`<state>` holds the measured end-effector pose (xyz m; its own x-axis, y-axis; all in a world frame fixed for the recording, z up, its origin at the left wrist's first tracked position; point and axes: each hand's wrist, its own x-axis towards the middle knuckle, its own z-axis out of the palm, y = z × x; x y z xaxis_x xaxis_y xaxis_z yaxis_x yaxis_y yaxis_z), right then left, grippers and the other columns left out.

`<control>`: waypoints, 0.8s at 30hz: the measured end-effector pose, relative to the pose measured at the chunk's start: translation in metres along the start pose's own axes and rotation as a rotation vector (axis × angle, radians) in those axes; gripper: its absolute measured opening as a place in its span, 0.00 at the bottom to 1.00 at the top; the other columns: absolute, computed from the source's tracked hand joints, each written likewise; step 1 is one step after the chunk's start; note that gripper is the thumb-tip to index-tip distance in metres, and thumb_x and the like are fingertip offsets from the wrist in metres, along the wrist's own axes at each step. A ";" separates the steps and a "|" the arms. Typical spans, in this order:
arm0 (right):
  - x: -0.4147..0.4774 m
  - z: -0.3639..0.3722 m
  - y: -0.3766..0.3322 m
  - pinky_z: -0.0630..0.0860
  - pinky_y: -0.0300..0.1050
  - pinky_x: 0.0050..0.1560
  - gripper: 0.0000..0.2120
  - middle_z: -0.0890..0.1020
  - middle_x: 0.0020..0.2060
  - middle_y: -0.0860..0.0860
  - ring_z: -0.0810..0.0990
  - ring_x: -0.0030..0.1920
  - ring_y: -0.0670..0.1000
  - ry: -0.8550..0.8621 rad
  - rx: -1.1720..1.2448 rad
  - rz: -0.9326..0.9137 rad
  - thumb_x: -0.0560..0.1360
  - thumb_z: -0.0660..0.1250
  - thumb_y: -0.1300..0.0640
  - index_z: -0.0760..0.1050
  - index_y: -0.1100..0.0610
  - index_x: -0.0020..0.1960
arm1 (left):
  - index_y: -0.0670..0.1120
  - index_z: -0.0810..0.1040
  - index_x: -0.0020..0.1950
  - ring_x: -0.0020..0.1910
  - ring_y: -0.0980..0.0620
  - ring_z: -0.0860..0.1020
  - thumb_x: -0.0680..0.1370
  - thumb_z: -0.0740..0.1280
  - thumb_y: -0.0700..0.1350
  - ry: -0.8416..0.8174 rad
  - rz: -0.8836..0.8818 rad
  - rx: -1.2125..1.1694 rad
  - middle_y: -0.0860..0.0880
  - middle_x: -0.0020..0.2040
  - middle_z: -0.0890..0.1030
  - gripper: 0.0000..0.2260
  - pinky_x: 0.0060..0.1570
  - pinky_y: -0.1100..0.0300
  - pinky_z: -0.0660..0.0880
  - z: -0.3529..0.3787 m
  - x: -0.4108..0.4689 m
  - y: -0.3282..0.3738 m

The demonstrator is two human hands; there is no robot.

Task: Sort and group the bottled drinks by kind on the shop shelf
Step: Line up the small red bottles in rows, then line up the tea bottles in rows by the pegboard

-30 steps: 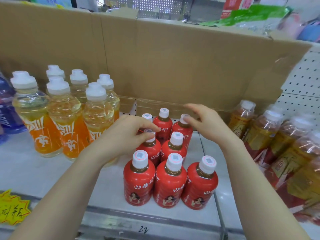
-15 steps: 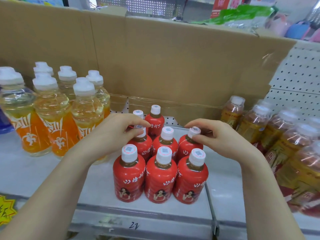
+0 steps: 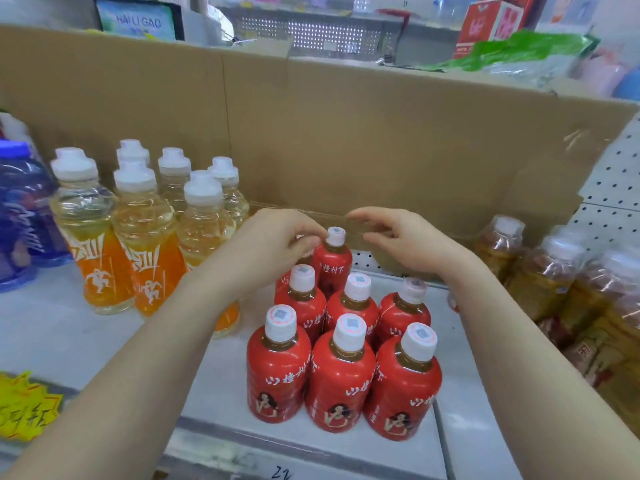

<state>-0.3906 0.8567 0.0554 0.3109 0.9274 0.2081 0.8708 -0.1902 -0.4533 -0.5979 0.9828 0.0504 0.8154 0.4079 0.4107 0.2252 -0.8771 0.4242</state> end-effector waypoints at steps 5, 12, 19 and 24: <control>0.043 0.016 -0.008 0.66 0.31 0.53 0.20 0.77 0.63 0.41 0.75 0.60 0.44 -0.222 -0.106 -0.065 0.82 0.65 0.60 0.74 0.49 0.72 | 0.54 0.76 0.69 0.65 0.45 0.76 0.80 0.65 0.47 -0.257 -0.186 0.220 0.48 0.65 0.80 0.16 0.61 0.54 0.73 0.011 0.029 -0.010; 0.021 0.012 0.002 0.70 0.39 0.45 0.08 0.79 0.41 0.41 0.75 0.41 0.40 -0.101 -0.145 -0.009 0.77 0.71 0.57 0.84 0.49 0.55 | 0.54 0.77 0.67 0.64 0.49 0.77 0.80 0.67 0.41 -0.223 -0.159 0.199 0.50 0.65 0.80 0.16 0.61 0.53 0.73 0.023 0.038 -0.019; -0.006 0.019 0.005 0.77 0.45 0.54 0.10 0.82 0.51 0.42 0.78 0.51 0.46 -0.002 -0.097 0.085 0.77 0.72 0.53 0.82 0.44 0.58 | 0.55 0.77 0.68 0.65 0.53 0.75 0.81 0.64 0.40 -0.249 -0.108 0.079 0.53 0.66 0.79 0.17 0.55 0.63 0.68 0.026 0.039 -0.023; -0.019 0.016 -0.003 0.77 0.50 0.61 0.12 0.83 0.55 0.43 0.80 0.57 0.47 0.045 -0.054 0.140 0.79 0.69 0.52 0.80 0.46 0.62 | 0.53 0.78 0.68 0.62 0.54 0.76 0.82 0.63 0.46 -0.148 -0.075 0.020 0.54 0.66 0.79 0.14 0.57 0.60 0.70 0.025 0.028 -0.017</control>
<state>-0.4050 0.8448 0.0384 0.4466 0.8755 0.1847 0.8363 -0.3351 -0.4339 -0.5657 1.0031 0.0345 0.8653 0.4317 0.2546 0.2975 -0.8512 0.4323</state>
